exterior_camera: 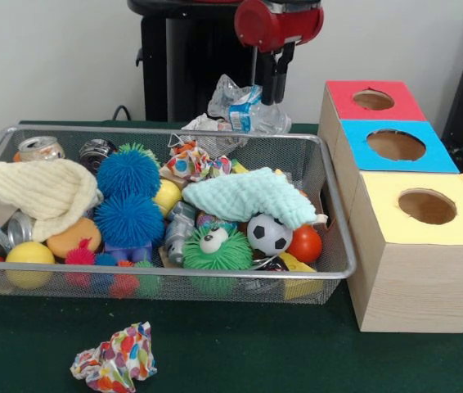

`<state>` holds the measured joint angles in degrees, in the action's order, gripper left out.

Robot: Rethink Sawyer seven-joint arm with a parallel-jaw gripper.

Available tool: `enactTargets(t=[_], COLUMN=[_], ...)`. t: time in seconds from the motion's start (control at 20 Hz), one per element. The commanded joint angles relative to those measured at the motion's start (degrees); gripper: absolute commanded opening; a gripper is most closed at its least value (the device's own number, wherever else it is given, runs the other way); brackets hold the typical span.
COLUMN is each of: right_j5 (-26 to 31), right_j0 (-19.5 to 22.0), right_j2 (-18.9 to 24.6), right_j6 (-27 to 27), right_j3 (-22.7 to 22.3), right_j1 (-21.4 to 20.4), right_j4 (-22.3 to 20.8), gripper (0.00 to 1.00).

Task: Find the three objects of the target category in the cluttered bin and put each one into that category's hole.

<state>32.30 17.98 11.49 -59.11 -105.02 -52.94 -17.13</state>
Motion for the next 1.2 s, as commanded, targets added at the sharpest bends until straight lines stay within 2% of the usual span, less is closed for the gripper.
enactTargets(t=[0.05,0.3,0.5,0.8,1.2], right_j5=[-1.2,-1.5,-1.1,-1.5,-1.4], right_j0=[-1.8,-3.7,-5.7,-5.3,-8.0], right_j2=[-2.6,-3.9,-4.9,-5.6,-7.4], right_j6=[-16.4,-17.1,-17.8,-16.3,-17.7], right_j3=[-0.8,-1.5,-0.4,-0.8,0.0], right_j1=[0.0,-0.5,0.1,0.0,0.9], right_j4=[2.7,3.5,4.4,5.3,6.0], gripper=[0.00,0.00,0.00,0.00,0.00])
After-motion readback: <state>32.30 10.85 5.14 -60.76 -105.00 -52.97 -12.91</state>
